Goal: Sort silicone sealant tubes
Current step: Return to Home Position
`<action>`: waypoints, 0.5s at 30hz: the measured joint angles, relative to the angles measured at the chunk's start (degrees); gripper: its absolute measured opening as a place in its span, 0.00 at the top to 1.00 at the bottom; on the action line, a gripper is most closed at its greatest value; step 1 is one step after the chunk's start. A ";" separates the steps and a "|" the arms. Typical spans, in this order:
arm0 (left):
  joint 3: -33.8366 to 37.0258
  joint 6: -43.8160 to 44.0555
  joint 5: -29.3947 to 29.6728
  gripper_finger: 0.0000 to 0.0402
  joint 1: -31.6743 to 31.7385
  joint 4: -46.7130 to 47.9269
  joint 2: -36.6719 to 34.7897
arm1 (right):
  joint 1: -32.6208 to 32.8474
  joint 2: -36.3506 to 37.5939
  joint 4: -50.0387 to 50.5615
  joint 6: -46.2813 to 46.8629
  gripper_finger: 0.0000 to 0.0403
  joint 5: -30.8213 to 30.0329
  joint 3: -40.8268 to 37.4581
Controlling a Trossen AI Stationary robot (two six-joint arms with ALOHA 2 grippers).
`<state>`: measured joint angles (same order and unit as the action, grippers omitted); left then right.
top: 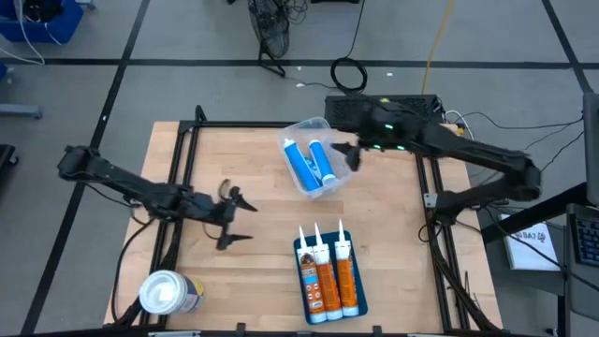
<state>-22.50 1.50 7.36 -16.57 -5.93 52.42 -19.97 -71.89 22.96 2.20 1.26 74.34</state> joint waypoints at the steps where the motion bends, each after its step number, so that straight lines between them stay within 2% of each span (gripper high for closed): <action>1: 1.31 0.20 1.39 0.02 -0.44 0.09 -2.69 | -0.02 2.79 0.17 -0.01 0.36 0.02 -2.12; 4: 5.59 0.76 4.33 0.02 -1.03 -0.17 -10.78 | -0.07 11.65 0.34 0.04 0.37 0.01 -8.69; 8: 10.27 0.66 5.18 0.02 -1.15 -0.20 -20.73 | -0.04 24.48 0.02 0.08 0.37 -0.02 -17.98; 13: 14.11 0.29 5.22 0.02 -1.12 0.27 -29.86 | -0.07 39.51 -0.43 0.52 0.37 -0.39 -28.74; 15: 15.13 -0.17 5.22 0.02 -1.12 0.70 -32.57 | -0.05 45.29 -0.33 2.00 0.37 -2.65 -32.60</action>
<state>-7.38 1.32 12.58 -17.69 -5.24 19.84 -20.02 -26.60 22.63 4.21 -1.40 41.74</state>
